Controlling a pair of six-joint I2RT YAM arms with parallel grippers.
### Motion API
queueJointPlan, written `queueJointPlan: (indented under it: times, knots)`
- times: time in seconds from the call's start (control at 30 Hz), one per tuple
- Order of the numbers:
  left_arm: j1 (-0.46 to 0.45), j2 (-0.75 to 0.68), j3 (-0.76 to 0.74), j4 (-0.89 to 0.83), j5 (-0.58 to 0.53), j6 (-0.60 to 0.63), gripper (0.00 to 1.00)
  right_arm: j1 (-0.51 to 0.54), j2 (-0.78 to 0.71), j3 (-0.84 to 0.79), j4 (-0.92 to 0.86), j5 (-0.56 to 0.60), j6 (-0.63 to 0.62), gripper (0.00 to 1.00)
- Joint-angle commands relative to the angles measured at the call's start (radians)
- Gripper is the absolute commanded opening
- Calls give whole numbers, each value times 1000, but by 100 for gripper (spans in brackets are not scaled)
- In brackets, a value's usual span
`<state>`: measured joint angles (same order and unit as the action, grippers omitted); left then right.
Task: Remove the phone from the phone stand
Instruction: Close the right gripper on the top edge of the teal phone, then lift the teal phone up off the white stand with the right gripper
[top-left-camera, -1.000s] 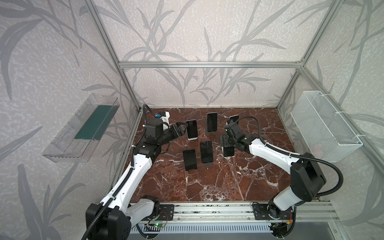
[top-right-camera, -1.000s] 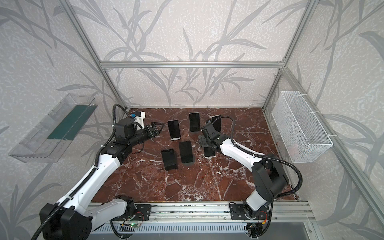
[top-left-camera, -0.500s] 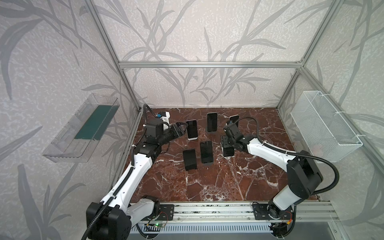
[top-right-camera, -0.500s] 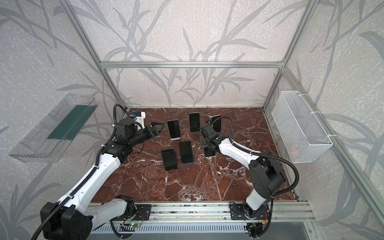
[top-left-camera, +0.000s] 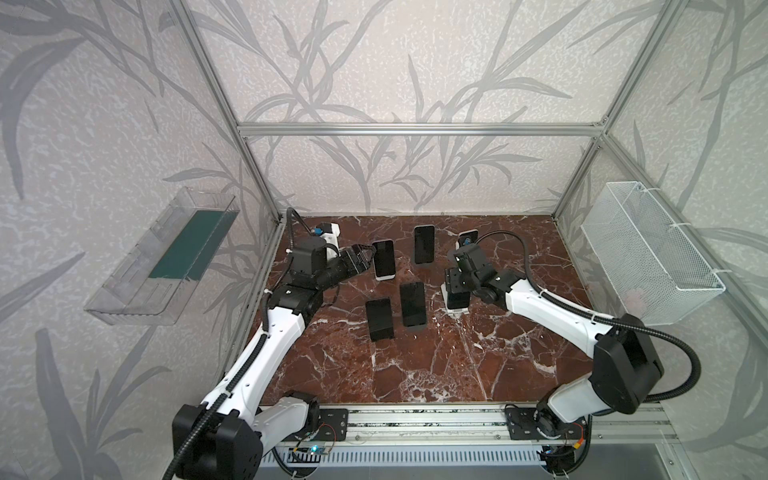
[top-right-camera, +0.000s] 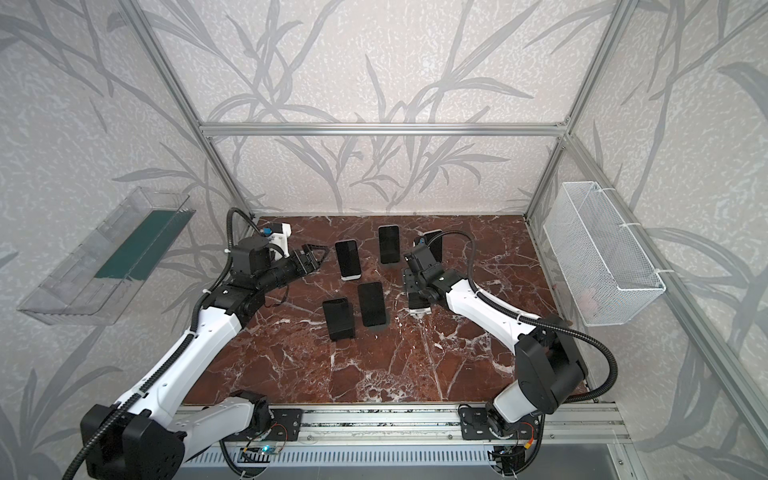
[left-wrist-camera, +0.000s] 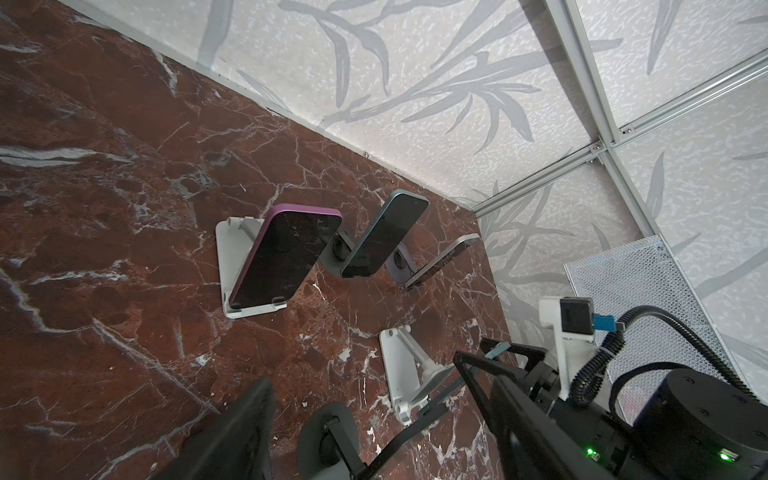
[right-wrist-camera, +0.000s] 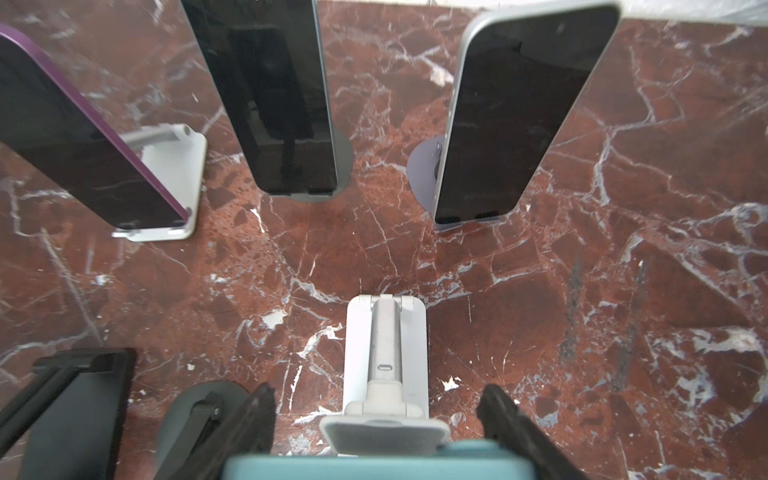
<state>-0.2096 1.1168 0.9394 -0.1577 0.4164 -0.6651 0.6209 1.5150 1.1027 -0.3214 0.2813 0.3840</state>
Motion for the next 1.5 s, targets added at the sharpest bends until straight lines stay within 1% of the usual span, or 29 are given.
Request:
queueJointPlan:
  times: [0.0,0.07,0.17,0.23,0.43,0.53,0.73,0.9,1.03,1.1,1.2,1.37,1.47]
  knots:
    - [-6,-20,-4,6,1,6,82,-1,-54,43,-19,-4,-25,66]
    - [-7,-27,-4,7,-2,7,82,-4,-68,53,-35,-2,-42,66]
    - [-7,-37,-7,8,-6,8,82,-27,-102,51,-43,-37,-49,65]
    - [-5,-38,-6,8,-5,9,82,-53,-132,47,-56,-59,-48,65]
    - [-7,-41,-5,12,1,5,82,-151,-229,19,-121,-75,-79,63]
    - [-6,-45,-7,12,1,5,82,-196,-312,-23,-142,-91,-113,63]
    - [-5,-55,-7,10,-7,12,82,-278,-446,-106,-234,-73,-152,63]
    - [-5,-45,-10,15,-5,6,82,-320,-544,-186,-225,-23,-151,63]
    - [-5,-36,-10,15,-1,4,82,-371,-552,-205,-231,26,-149,62]
    - [-5,-38,-7,12,0,4,82,-384,-559,-246,-196,70,-143,62]
    - [-5,-49,-8,12,-9,11,82,-402,-554,-287,-158,103,-134,61]
    - [-5,-55,-7,7,-20,18,82,-458,-493,-290,-117,49,-131,61]
    - [-5,-51,-8,9,-12,13,82,-479,-430,-262,-116,25,-162,60]
